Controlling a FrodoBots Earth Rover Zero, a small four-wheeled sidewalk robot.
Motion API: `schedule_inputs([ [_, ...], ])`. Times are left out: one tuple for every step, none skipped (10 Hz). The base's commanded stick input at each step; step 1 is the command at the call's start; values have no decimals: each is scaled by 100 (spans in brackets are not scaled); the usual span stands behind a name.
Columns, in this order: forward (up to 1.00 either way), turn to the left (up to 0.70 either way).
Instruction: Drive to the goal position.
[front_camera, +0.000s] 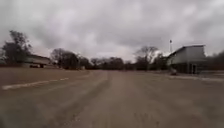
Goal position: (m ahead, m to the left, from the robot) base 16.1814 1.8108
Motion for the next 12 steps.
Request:
schedule_inputs([
  [70, -1],
  [70, -1],
  [70, -1],
  [70, -1],
  [70, -1],
  [70, -1],
  [70, -1],
  [70, -2],
  [70, -16],
  [70, -27],
  [70, -20],
  [70, -1],
])
